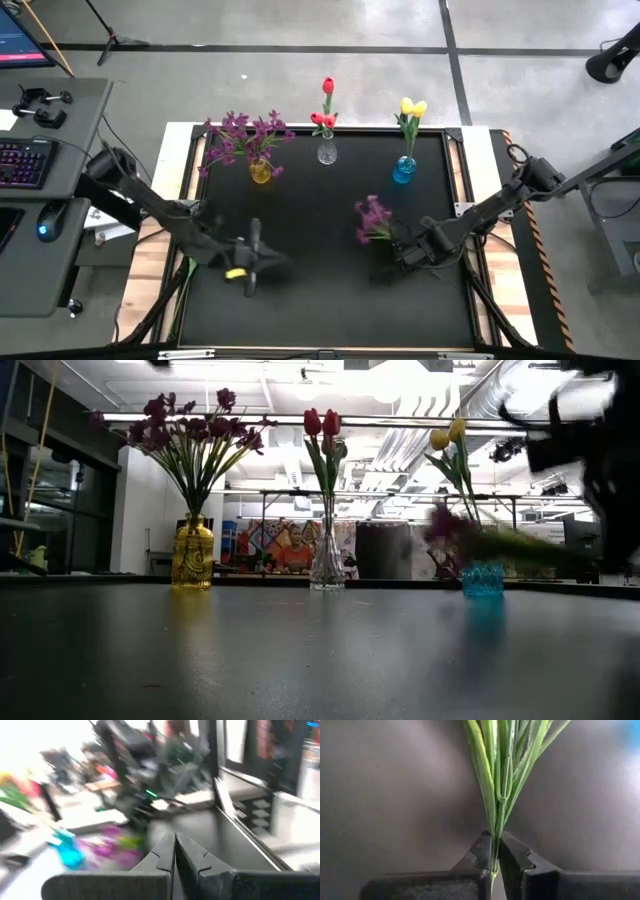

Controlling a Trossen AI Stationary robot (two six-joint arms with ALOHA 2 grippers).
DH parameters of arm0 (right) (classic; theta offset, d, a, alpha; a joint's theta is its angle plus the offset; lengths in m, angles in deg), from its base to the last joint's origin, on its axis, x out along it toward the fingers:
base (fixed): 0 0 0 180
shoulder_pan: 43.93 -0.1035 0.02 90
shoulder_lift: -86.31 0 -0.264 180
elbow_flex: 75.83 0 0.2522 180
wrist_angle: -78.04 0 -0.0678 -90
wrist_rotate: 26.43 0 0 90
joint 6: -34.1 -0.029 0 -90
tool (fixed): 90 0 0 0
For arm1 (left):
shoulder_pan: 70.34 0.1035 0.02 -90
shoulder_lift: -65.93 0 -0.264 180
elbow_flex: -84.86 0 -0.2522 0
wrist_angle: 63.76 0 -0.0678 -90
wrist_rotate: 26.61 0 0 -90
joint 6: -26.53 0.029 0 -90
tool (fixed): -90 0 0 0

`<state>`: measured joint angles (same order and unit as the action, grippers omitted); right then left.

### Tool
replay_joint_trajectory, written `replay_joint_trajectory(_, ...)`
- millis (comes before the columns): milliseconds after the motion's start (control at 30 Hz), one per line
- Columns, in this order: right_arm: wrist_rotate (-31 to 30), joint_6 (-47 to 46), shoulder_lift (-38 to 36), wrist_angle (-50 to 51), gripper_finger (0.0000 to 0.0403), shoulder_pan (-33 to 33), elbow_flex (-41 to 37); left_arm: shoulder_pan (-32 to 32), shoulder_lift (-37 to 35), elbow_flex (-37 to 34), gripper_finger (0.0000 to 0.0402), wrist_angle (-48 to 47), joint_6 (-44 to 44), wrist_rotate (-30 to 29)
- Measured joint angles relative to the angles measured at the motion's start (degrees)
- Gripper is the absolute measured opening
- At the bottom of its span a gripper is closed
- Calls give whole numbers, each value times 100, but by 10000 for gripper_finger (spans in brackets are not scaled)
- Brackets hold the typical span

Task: Sort flowers into vase by color
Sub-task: Put the purple flowers into the yellow flower vase

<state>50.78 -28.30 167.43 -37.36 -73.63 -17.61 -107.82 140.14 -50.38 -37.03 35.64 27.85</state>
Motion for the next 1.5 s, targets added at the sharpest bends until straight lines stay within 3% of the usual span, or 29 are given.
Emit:
replay_joint_trajectory(167,-1334,1223,-12,-1200,3,3,558,-464,-936,0,0,261,980,-1265)
replay_joint_trajectory(267,-1898,2383,-11,-2805,2,130,521,-651,-1309,0,0,435,1360,-1553)
replay_joint_trajectory(333,-1909,3278,-2,-4151,2,333,379,-707,-1466,0,0,527,1453,-1562)
replay_joint_trajectory(500,-835,5206,388,-7388,1,1038,152,-736,-1726,0,0,603,1517,-1570)
replay_joint_trajectory(667,805,6174,1380,-9349,1,1736,647,-751,-2013,0,0,675,1646,-1390)
replay_joint_trajectory(800,1552,6863,2328,-9548,0,2062,1685,-873,-2300,33,0,859,1869,-821)
replay_joint_trajectory(967,1791,8221,3293,-9541,0,2240,3092,-1056,-2659,37,0,1295,2428,-223)
replay_joint_trajectory(1200,1971,9825,4098,-9031,0,2565,4444,-1273,-3146,37,0,1347,2615,-193)
replay_joint_trajectory(1500,1937,10486,4848,-7959,0,3165,5866,-1431,-3303,38,0,1197,2682,-254)
